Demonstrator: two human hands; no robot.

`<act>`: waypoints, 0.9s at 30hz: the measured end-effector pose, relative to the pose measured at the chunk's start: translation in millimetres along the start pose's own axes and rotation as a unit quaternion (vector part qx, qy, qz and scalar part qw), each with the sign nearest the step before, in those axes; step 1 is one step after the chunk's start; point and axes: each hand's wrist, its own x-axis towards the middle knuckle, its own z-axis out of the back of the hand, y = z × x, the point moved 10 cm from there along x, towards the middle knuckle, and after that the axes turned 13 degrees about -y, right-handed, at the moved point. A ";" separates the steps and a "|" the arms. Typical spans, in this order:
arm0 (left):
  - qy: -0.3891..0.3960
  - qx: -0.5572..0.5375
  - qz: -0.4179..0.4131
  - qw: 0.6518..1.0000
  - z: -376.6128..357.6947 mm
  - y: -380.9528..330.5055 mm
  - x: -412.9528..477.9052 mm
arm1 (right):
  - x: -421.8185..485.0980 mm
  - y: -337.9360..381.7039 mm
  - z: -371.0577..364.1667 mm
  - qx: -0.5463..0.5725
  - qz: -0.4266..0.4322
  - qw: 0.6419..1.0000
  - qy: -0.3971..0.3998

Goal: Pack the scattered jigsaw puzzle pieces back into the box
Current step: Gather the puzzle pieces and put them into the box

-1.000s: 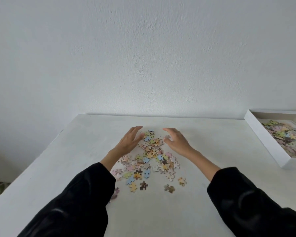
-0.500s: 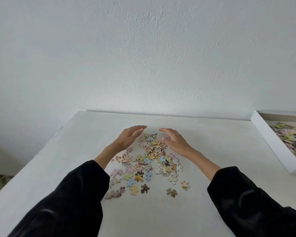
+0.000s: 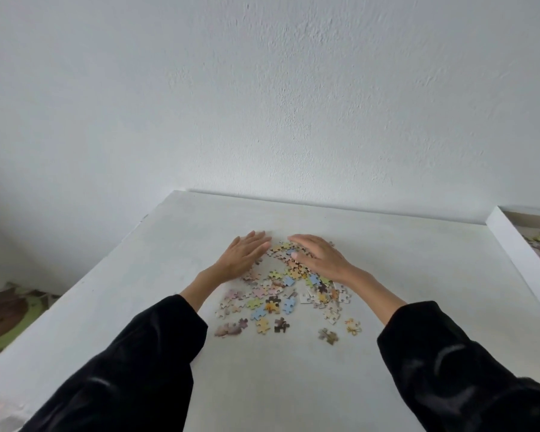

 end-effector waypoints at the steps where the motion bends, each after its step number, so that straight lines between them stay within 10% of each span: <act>1: 0.006 -0.048 0.016 0.999 4.2 -4.6 -1.9 | -5.1 -0.1 5.0 0.004 -0.002 1.000 -0.007; 27: -0.025 0.143 -0.031 0.989 -2.8 -21.1 -93.5 | -113.2 -1.0 -3.7 -0.129 -0.080 0.988 -0.042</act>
